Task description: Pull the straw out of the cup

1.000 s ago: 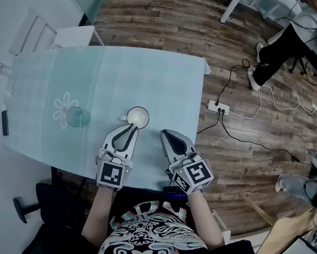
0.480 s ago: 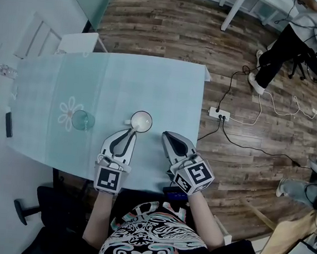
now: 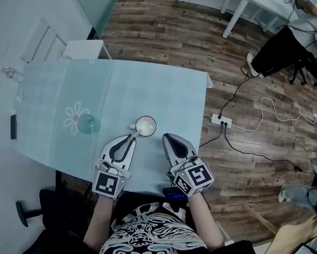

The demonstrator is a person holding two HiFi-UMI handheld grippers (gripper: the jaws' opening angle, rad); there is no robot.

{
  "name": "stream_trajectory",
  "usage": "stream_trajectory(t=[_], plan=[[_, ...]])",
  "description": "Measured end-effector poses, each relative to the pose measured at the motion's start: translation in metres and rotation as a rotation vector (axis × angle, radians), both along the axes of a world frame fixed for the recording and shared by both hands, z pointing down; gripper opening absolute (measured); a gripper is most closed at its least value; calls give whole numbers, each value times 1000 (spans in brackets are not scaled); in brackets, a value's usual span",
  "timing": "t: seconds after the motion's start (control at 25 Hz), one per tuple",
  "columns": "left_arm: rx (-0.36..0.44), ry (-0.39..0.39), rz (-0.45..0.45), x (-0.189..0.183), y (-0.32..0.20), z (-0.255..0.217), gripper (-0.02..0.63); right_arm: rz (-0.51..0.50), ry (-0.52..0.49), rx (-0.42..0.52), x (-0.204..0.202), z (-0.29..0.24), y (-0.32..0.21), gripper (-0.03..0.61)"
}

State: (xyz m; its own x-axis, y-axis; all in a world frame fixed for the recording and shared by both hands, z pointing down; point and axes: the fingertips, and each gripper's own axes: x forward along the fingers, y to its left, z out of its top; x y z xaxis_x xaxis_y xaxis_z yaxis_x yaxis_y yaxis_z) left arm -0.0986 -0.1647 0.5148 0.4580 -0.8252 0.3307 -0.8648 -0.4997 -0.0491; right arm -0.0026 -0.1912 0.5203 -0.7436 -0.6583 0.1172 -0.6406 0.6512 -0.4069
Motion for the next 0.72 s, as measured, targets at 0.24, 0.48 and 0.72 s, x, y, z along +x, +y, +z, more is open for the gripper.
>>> stream_trajectory(t=[0.24,0.48,0.72], plan=[[14,11,-1,-3,3,-6,67,3,-1,31,-4,-9,0,17],[19,9,1,-3,7,-9,67,-4,-5,42,-7,-14,1,15],[23,2,-20,-10,8,-12,67,-19,7,50,-14,-14,-2,16]])
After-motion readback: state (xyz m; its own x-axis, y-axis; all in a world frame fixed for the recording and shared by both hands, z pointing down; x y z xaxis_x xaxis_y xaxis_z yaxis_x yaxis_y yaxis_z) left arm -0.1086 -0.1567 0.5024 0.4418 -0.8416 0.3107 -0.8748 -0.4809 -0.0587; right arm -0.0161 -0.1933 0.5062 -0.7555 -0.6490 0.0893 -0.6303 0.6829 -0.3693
